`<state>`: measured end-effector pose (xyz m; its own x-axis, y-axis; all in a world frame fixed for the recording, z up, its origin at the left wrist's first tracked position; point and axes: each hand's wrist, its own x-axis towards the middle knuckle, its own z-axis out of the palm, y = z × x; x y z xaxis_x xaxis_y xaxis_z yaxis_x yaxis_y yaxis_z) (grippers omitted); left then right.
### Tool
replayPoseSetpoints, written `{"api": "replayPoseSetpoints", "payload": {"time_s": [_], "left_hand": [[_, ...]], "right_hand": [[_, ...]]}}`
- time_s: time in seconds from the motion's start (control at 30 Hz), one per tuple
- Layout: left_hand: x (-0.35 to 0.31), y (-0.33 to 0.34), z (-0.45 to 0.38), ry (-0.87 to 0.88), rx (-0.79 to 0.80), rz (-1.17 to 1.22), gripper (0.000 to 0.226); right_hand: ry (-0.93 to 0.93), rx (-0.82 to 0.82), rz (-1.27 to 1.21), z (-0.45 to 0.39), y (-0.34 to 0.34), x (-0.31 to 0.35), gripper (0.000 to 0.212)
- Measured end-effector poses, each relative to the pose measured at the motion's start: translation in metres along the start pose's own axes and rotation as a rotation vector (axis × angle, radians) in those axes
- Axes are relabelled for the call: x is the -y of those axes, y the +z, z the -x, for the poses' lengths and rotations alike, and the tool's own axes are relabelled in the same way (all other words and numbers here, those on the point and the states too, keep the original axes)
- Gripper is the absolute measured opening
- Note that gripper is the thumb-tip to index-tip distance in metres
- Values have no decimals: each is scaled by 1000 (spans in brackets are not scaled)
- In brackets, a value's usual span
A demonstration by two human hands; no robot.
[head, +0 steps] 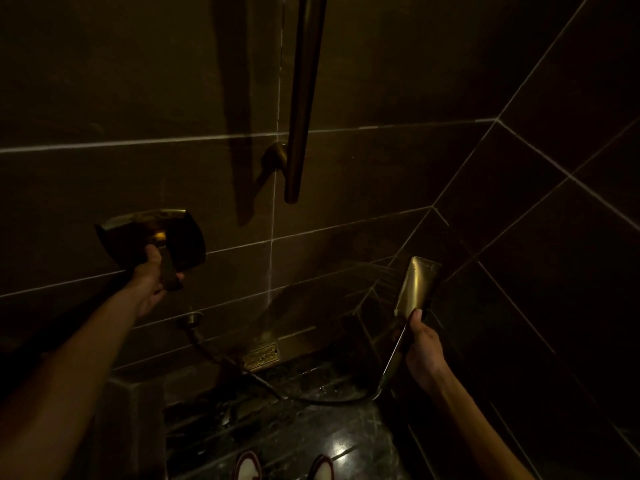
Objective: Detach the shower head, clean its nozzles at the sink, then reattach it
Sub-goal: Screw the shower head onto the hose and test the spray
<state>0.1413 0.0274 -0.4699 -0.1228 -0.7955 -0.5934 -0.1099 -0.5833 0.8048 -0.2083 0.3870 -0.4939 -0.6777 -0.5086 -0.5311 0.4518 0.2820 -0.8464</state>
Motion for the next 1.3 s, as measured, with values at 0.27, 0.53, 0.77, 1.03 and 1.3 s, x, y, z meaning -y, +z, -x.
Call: {"api": "replayPoseSetpoints", "payload": {"time_s": [0.27, 0.53, 0.77, 1.03, 1.3], "left_hand": [[-1, 1, 2, 13, 14, -11, 67], [-2, -1, 4, 9, 38, -10, 67], [-5, -1, 7, 9, 39, 4, 65], [-4, -1, 5, 4, 25, -35, 65], [-4, -2, 5, 16, 37, -22, 64]], "right_hand": [[-35, 18, 20, 0, 18, -4, 58], [-38, 9, 6, 7, 38, -2, 51], [-38, -12, 23, 5, 48, -4, 48], [-52, -53, 36, 16, 61, 3, 48], [-35, -40, 18, 14, 64, 3, 49]]}}
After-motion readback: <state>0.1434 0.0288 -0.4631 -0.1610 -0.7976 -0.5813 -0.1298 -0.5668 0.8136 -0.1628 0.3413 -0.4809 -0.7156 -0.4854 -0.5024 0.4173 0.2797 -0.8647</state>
